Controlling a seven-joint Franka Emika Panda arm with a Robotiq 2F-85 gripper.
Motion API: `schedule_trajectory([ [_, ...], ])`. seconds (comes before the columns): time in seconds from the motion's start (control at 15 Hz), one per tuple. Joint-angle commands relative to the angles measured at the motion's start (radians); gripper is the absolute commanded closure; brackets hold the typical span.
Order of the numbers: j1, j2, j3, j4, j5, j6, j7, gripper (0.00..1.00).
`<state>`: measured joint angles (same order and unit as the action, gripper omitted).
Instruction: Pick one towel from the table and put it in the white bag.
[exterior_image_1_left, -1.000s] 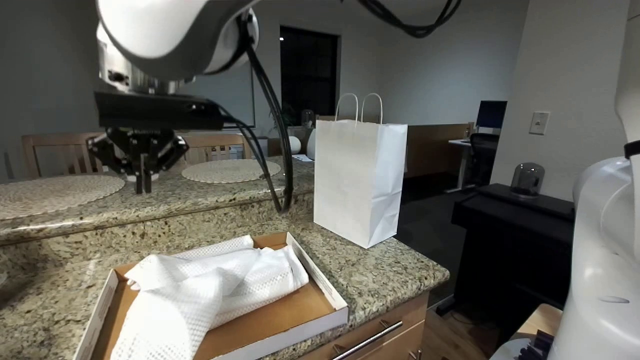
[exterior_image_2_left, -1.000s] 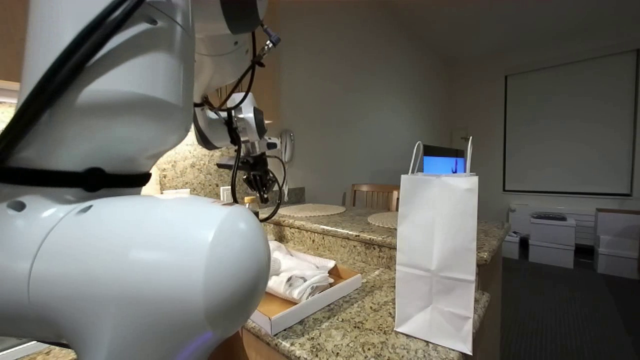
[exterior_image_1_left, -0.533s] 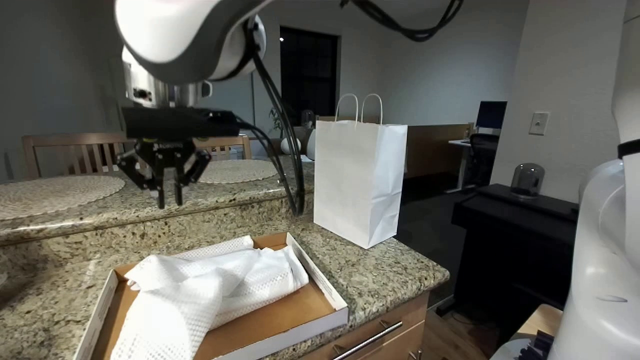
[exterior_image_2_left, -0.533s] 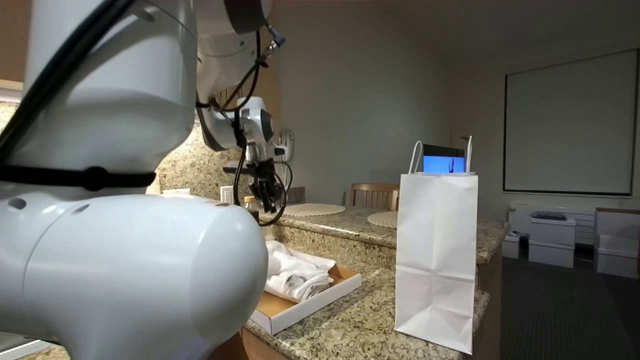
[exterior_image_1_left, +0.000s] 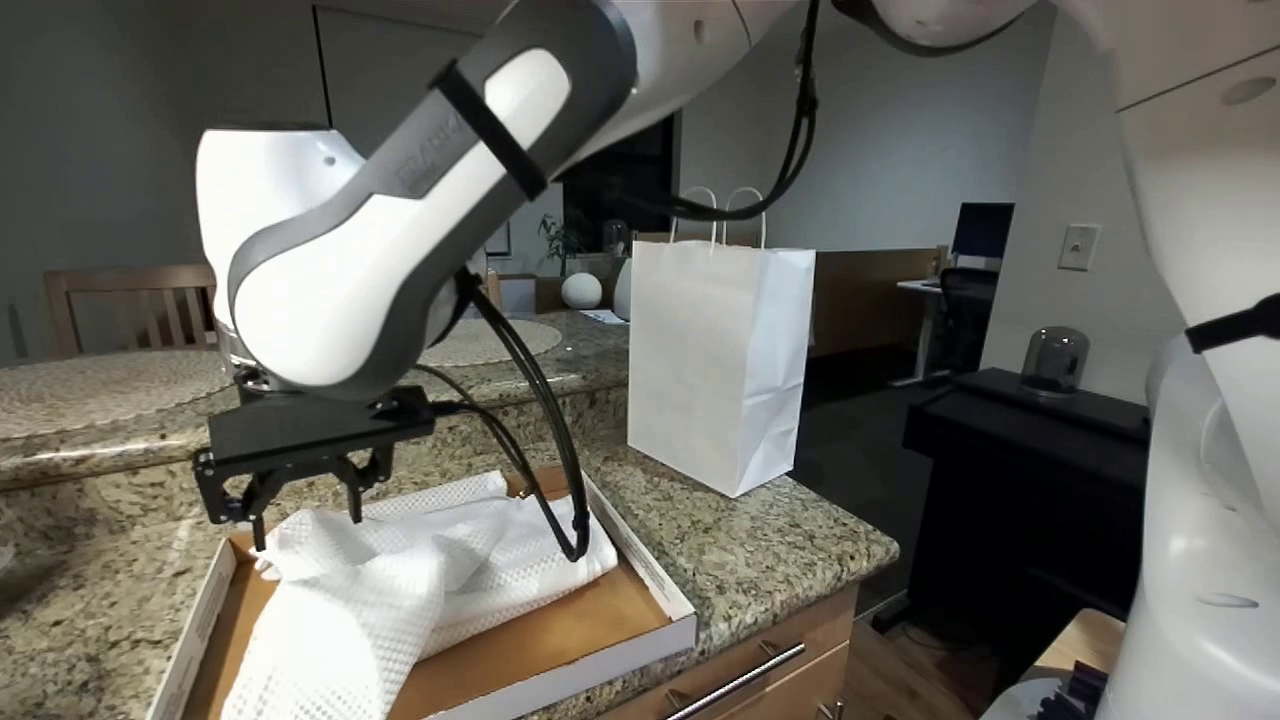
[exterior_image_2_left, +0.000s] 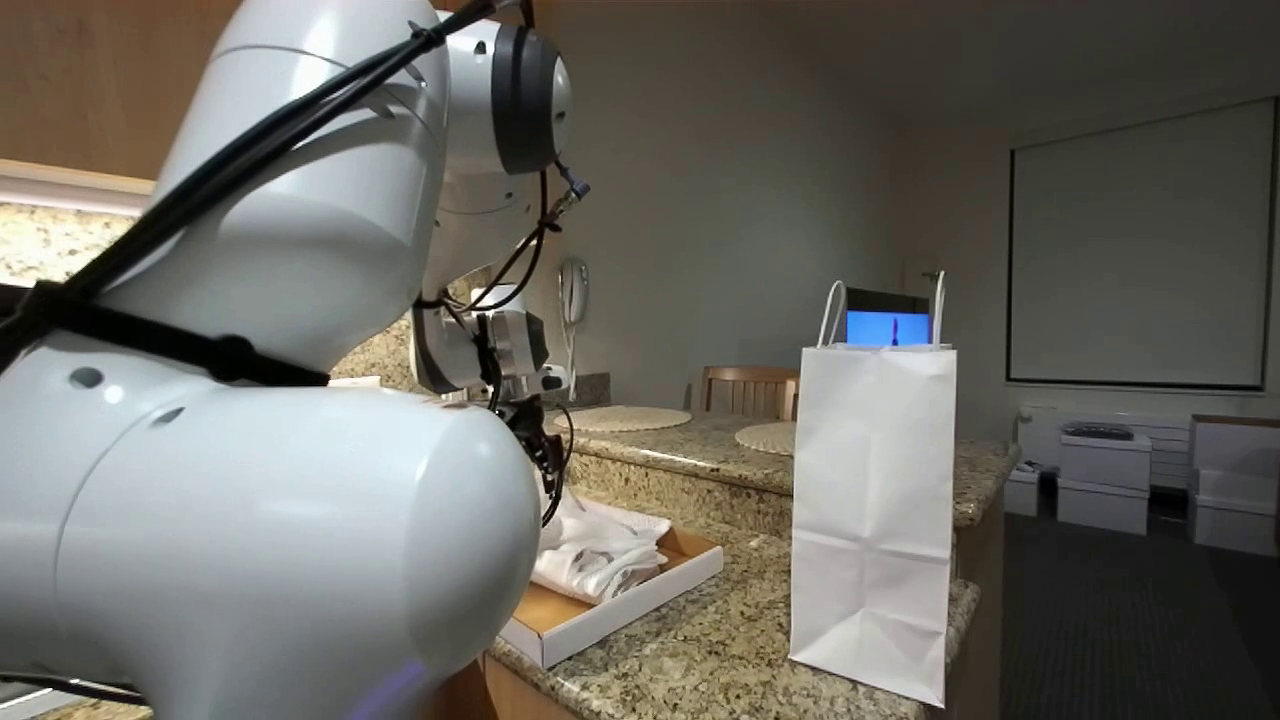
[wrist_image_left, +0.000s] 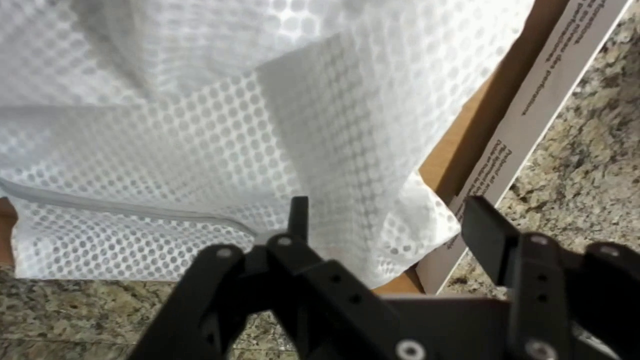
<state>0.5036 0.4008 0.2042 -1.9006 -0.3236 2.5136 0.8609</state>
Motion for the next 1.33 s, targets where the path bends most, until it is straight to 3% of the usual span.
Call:
schedule_trajectory([
  [0.0, 0.047, 0.063, -0.049, 0.057, -0.03, 0.024, 0.03, 0.0],
  [0.33, 0.11, 0.163, -0.122, 0.131, -0.078, -0.005, 0.006, 0.0],
  [0.4, 0.118, 0.181, -0.127, 0.141, -0.074, -0.01, -0.006, 0.2],
  [0.67, 0.157, 0.203, -0.167, 0.162, -0.072, -0.011, 0.002, 0.47],
  [1.07, 0.159, 0.18, -0.176, 0.154, -0.034, -0.019, -0.017, 0.85],
  [1.27, 0.118, 0.175, -0.136, 0.143, 0.04, -0.01, -0.05, 0.92],
])
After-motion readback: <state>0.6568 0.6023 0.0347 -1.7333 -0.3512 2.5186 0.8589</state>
